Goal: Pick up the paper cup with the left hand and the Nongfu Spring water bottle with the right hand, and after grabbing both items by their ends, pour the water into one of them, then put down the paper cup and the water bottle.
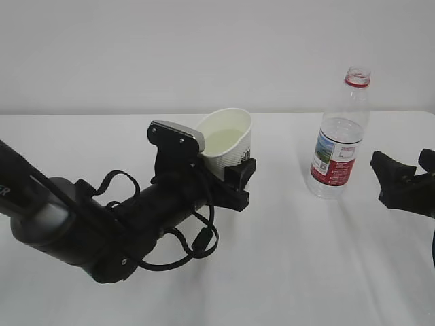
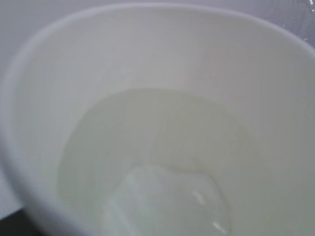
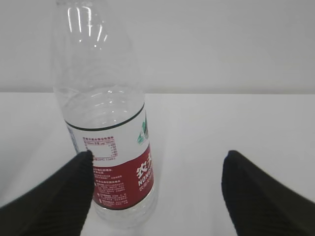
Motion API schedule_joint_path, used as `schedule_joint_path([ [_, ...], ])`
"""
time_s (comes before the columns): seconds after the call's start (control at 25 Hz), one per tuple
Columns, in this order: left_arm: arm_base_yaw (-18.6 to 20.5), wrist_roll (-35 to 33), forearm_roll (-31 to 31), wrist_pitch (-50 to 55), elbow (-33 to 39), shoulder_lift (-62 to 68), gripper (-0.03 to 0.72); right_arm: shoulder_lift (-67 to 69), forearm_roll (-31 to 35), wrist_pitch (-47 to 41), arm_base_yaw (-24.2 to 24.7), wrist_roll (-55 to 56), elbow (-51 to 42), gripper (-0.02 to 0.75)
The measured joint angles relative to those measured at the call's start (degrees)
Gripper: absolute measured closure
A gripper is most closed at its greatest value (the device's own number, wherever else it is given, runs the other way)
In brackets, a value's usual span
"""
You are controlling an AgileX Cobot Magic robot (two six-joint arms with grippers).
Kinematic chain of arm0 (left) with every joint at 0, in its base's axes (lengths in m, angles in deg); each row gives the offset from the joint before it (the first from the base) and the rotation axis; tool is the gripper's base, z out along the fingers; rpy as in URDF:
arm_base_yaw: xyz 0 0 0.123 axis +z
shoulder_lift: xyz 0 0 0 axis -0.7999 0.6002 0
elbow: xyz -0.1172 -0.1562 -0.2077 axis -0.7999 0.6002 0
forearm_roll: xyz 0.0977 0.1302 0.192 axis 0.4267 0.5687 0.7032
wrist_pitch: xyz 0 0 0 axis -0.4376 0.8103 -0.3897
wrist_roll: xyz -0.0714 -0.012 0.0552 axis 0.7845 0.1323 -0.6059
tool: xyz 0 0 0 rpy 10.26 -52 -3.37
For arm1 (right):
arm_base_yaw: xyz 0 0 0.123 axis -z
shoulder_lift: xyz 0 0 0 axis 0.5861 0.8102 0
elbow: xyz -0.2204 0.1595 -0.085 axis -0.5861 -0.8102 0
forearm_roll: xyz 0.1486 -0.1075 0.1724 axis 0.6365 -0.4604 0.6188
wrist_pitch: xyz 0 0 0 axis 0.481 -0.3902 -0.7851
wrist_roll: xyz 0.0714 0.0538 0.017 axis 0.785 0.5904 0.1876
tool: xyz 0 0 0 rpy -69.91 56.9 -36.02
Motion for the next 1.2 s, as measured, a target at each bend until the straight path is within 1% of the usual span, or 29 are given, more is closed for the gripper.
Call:
schedule_joint_path([
  [0.28, 3.53, -0.18, -1.21, -2.17, 2.91, 0.00, 0.160, 0.00, 0.09, 0.00, 0.00, 0.00, 0.00, 0.130],
  [0.52, 8.03, -0.18, -1.21, -2.60, 5.07, 0.00, 0.160, 0.00, 0.09, 0.00, 0.00, 0.00, 0.00, 0.130],
  [0.68, 10.66, -0.18, -1.23, -2.65, 5.14, 0.00, 0.160, 0.00, 0.09, 0.00, 0.00, 0.00, 0.00, 0.131],
  [1.12, 14.71, -0.18, -1.23, -2.65, 5.14, 0.00, 0.160, 0.00, 0.09, 0.00, 0.00, 0.00, 0.00, 0.141],
  [1.2, 15.93, -0.18, -1.23, -2.65, 5.14, 0.00, 0.160, 0.00, 0.09, 0.00, 0.00, 0.00, 0.00, 0.141],
])
